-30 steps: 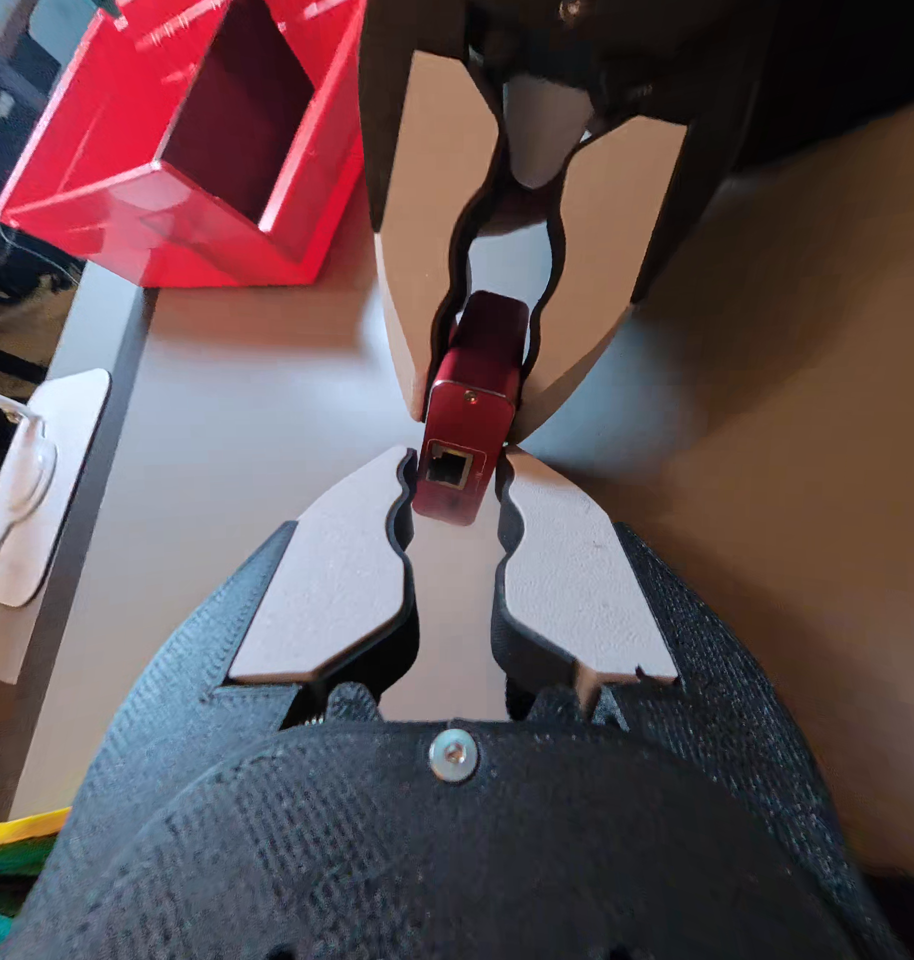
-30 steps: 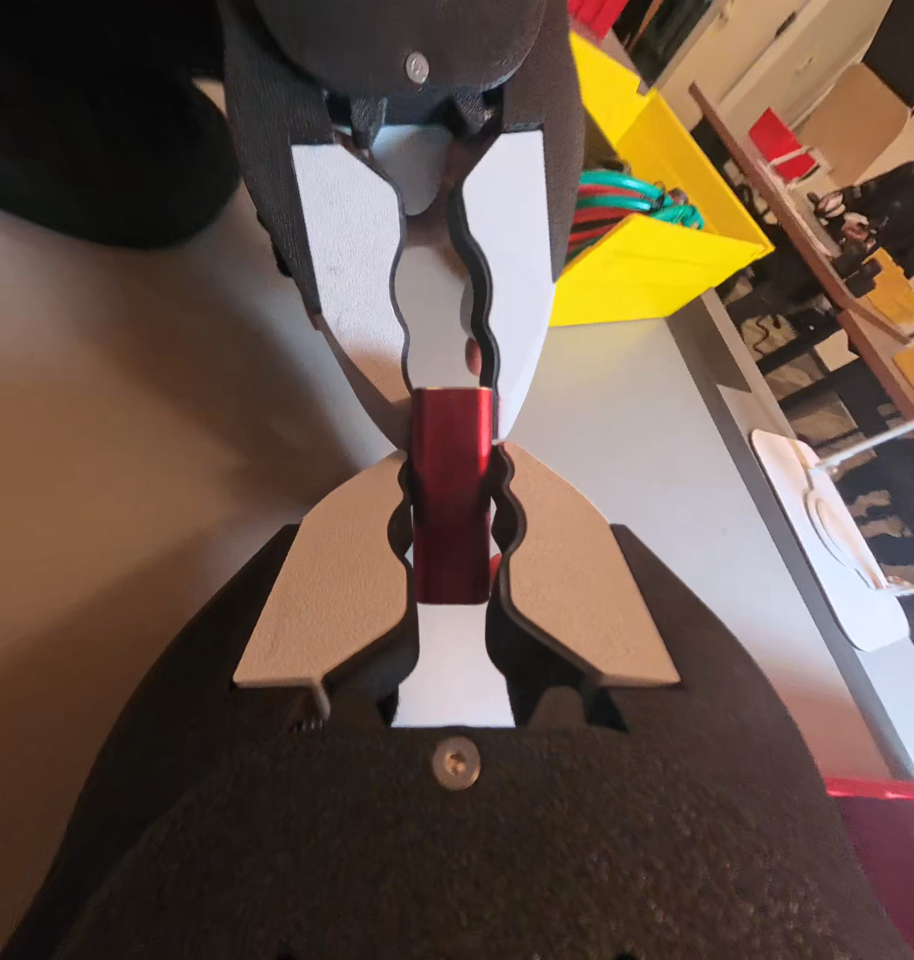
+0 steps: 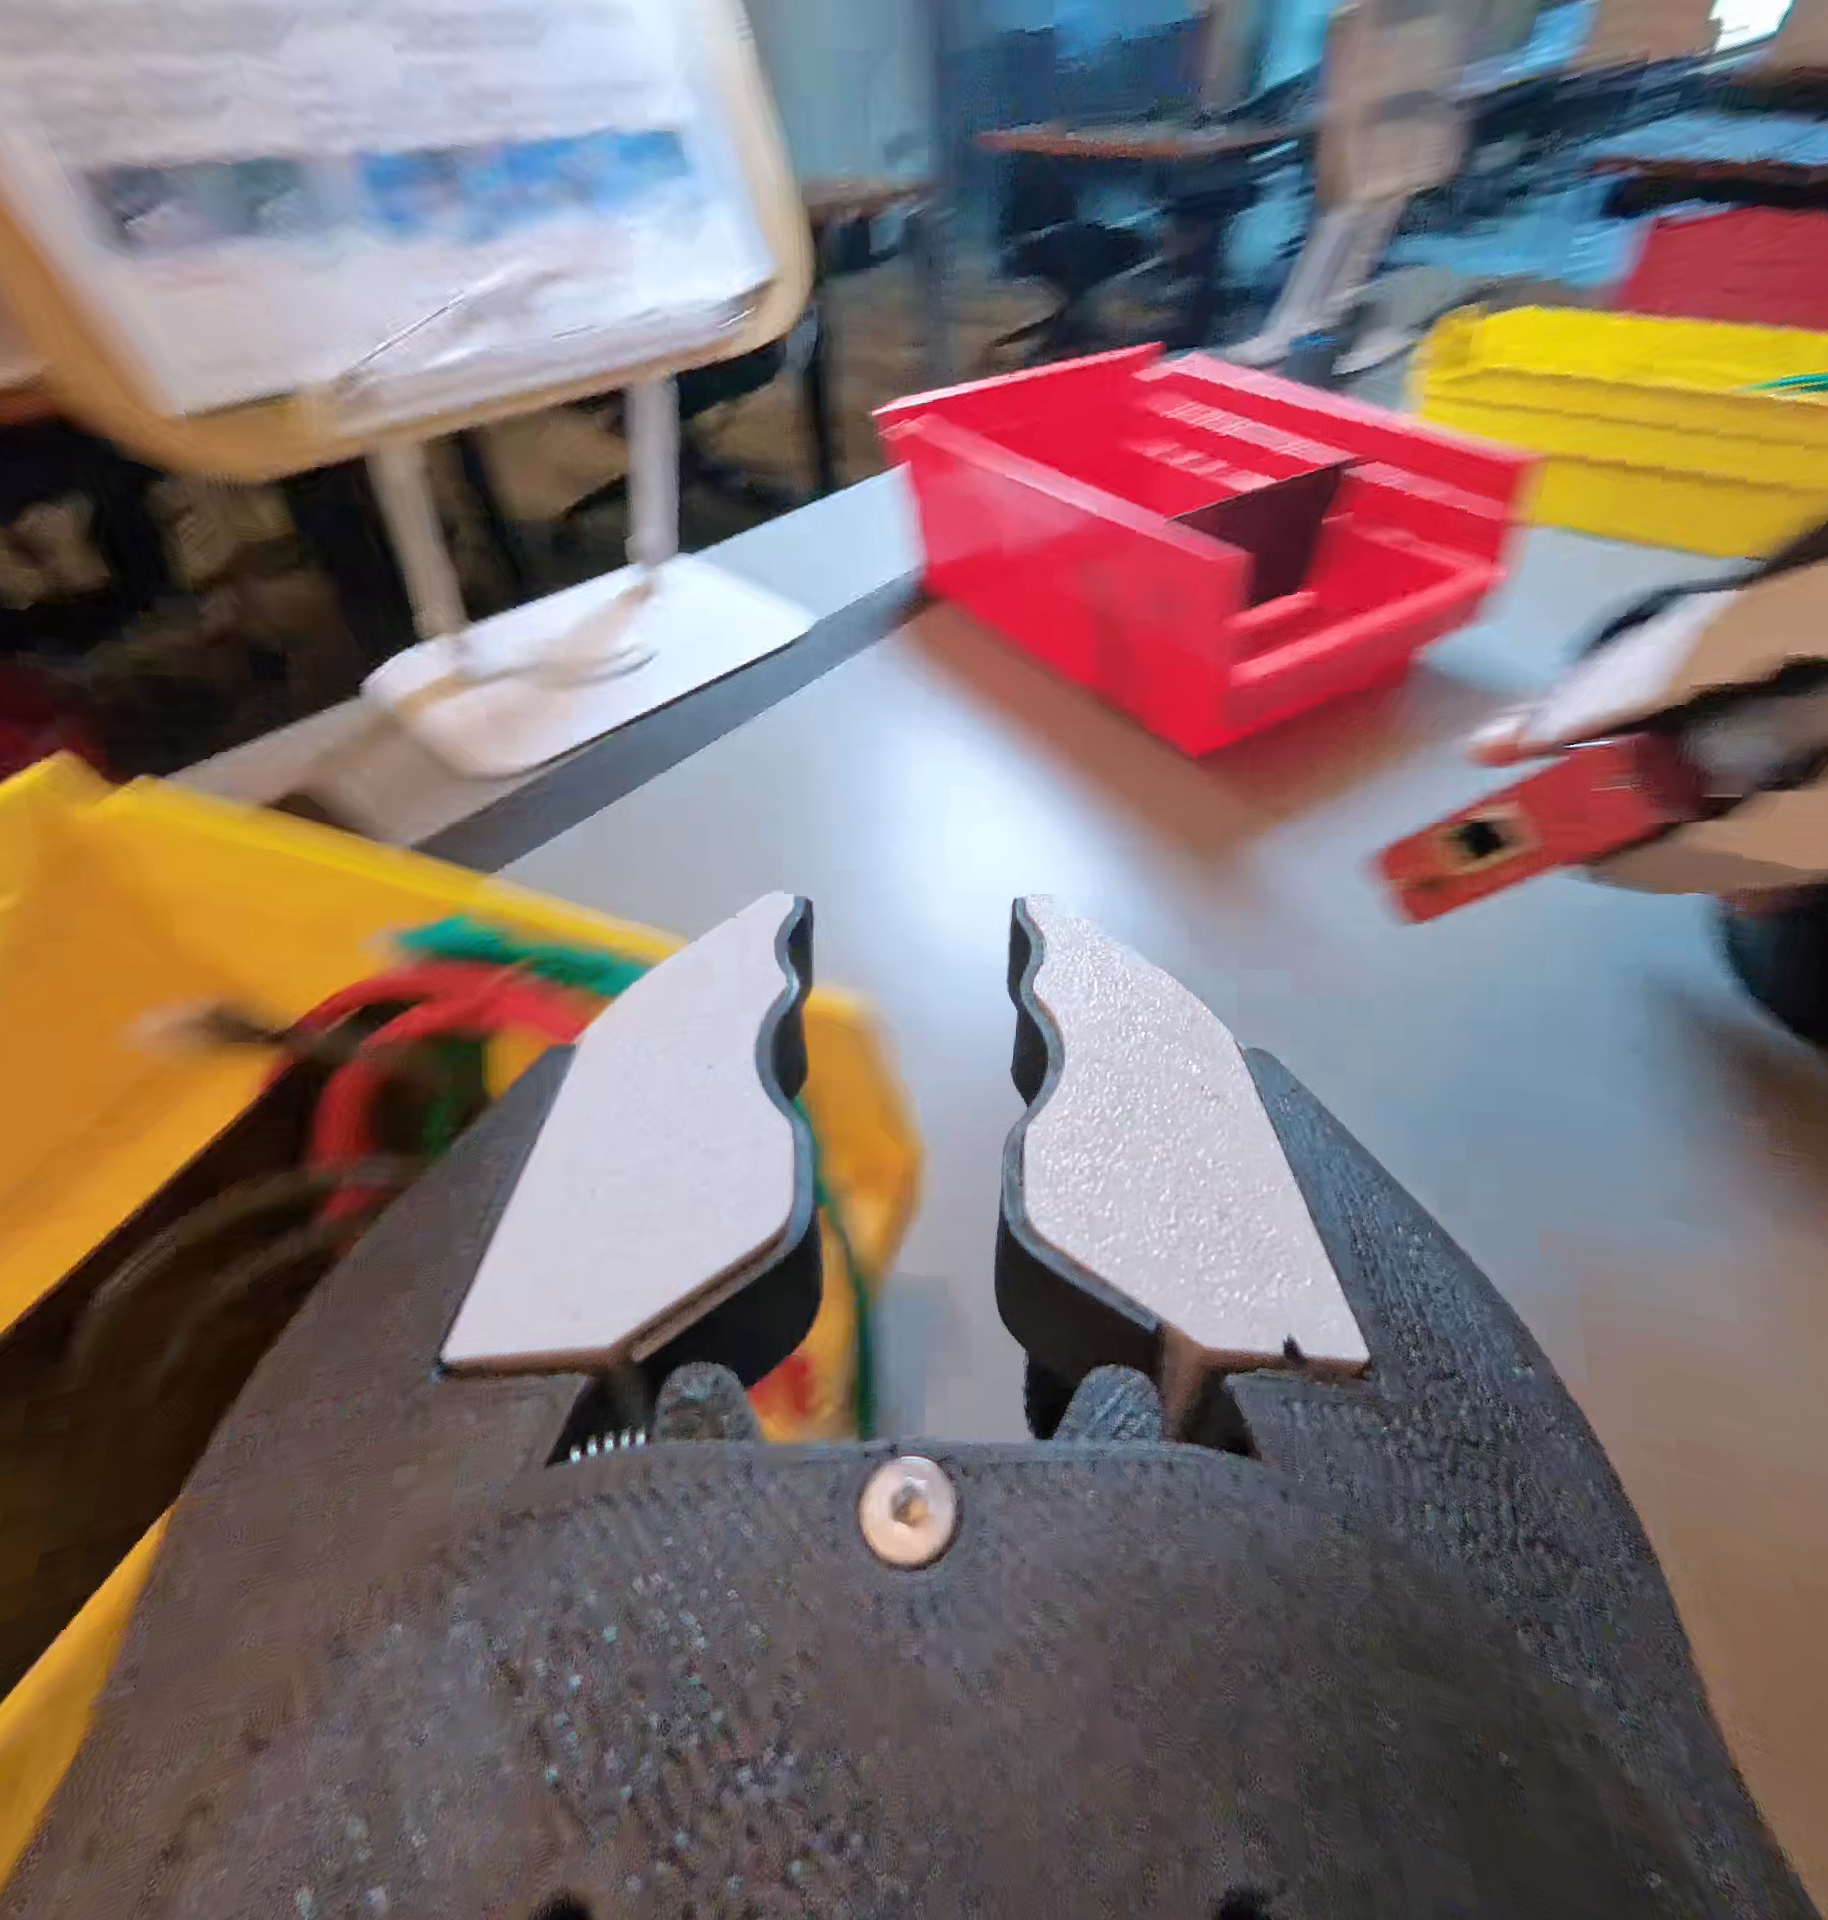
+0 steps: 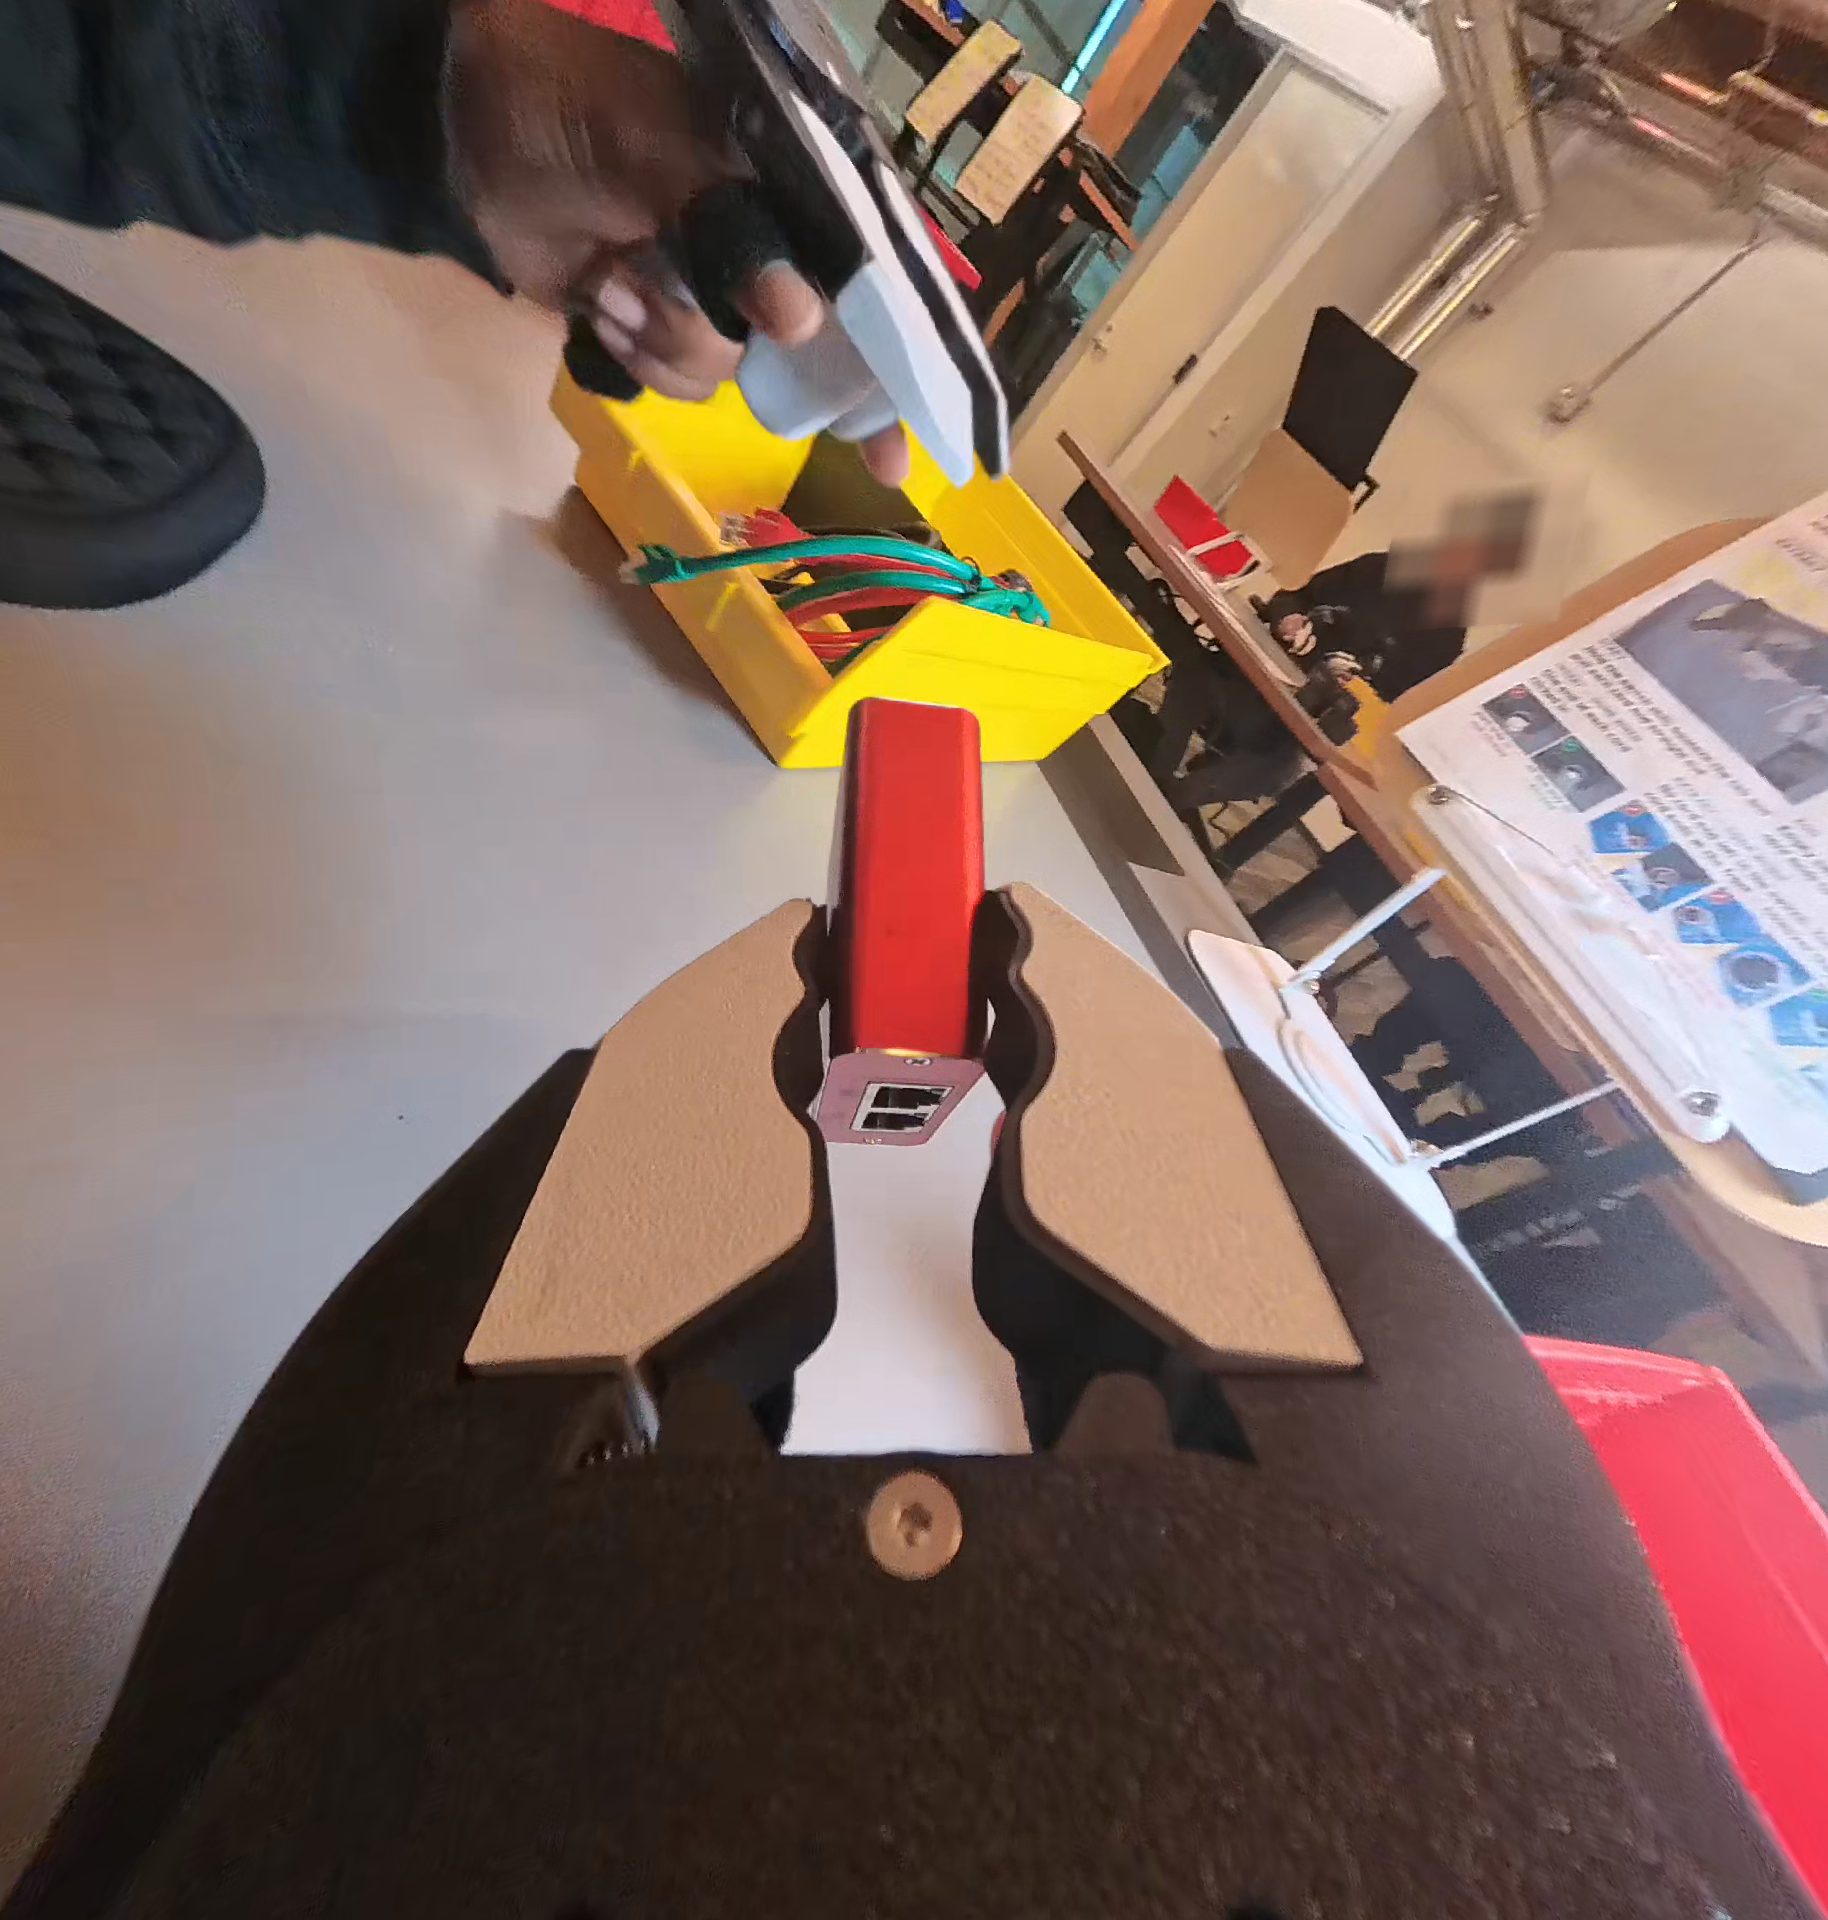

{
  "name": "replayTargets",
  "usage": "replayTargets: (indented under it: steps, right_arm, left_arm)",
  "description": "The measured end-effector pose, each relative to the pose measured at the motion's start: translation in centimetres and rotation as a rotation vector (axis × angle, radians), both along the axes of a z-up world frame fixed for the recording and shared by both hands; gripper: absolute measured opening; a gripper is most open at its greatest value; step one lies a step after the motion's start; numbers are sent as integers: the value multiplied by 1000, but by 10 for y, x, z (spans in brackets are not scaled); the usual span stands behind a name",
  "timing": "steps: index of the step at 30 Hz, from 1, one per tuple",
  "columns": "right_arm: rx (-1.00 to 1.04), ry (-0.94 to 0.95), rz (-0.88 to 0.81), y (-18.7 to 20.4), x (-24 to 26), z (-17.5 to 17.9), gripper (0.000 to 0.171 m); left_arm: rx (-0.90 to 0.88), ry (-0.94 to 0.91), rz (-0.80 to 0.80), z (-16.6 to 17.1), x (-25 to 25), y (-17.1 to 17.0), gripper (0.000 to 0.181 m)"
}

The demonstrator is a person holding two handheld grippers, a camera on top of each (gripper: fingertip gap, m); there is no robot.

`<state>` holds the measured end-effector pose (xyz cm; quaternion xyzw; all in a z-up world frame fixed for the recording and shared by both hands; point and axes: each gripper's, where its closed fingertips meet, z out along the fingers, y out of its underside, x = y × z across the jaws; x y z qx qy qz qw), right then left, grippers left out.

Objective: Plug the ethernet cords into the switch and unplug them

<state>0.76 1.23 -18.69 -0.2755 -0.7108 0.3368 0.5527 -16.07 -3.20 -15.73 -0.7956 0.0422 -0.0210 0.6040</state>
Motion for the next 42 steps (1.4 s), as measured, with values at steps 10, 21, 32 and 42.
replayTargets:
  steps: [10, 21, 32, 42]
  right_arm:
    - [35, -3, -41, 4, -2, -7, 27]
    - [2, 38, -59, 10, 1, 4, 27]
    - [-3, 97, -99, 23, 7, 19, 27]
    - [-8, 96, -117, 33, 14, 20, 27]
  left_arm:
    - [-276, 232, 171, -54, -36, -11, 30]
    - [66, 73, 189, 30, -48, -24, 7]
    - [248, 314, -321, 78, 71, -59, 6]
    - [24, 271, -491, -20, 120, -51, 6]
